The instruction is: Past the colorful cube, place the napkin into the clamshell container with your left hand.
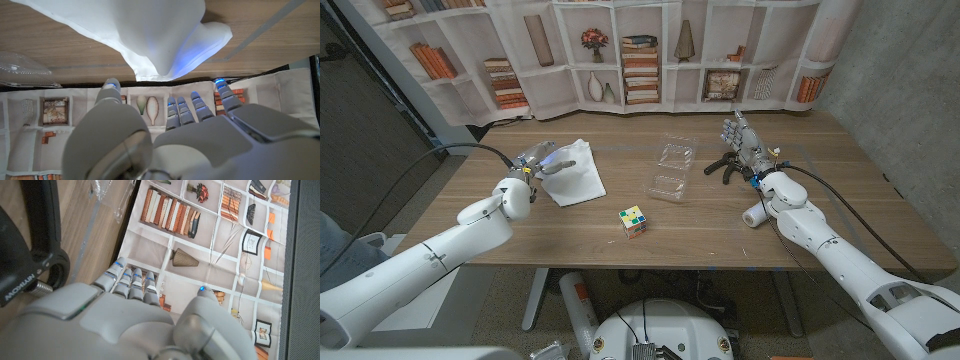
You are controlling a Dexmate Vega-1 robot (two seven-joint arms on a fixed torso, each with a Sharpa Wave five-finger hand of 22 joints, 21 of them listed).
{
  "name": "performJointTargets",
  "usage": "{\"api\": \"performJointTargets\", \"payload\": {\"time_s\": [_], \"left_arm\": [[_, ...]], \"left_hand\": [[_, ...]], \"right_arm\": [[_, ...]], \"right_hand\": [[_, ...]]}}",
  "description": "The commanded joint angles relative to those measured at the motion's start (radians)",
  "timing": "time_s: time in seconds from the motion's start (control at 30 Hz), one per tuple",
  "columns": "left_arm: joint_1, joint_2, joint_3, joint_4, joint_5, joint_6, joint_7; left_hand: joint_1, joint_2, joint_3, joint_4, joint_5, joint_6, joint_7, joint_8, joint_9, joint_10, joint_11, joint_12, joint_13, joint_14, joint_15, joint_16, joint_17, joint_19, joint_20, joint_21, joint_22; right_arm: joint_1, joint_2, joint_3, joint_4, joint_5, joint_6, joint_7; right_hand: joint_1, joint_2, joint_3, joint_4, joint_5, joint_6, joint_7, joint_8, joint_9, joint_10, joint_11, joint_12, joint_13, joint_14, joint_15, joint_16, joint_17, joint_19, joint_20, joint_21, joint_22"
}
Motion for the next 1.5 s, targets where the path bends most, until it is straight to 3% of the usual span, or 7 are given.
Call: {"api": "performJointTargets", "payload": {"time_s": [0.03,1.5], "left_arm": [[-0.013,0.0,0.024,-0.003,0.016,0.028,-0.007],[-0.047,-0.037,0.075,0.056,0.018,0.021,-0.021]], "left_hand": [[0.013,-0.002,0.0,-0.007,0.007,0.01,-0.003,0.003,0.004,0.003,-0.004,0.004,0.004,0.009,0.003,0.005,0.002,0.009,0.002,-0.002,0.005],[0.05,0.013,0.002,-0.018,0.006,0.019,-0.009,-0.001,0.005,0.01,-0.012,0.002,0.004,0.016,0.0,0.003,0.003,0.017,0.001,-0.011,0.005]], "right_arm": [[-0.006,0.001,0.0,-0.004,0.002,0.006,0.0],[-0.021,-0.002,0.003,-0.015,0.008,0.003,-0.002]], "right_hand": [[0.004,0.011,-0.001,-0.002,-0.004,0.005,-0.002,0.007,0.005,0.01,0.002,0.0,0.005,0.008,0.001,0.002,0.004,0.0,0.004,-0.004,0.005],[0.005,0.014,-0.004,-0.005,-0.007,0.008,-0.002,0.007,0.005,0.01,0.003,-0.001,0.006,0.008,0.001,0.002,0.005,0.0,0.005,-0.003,0.005]]}}
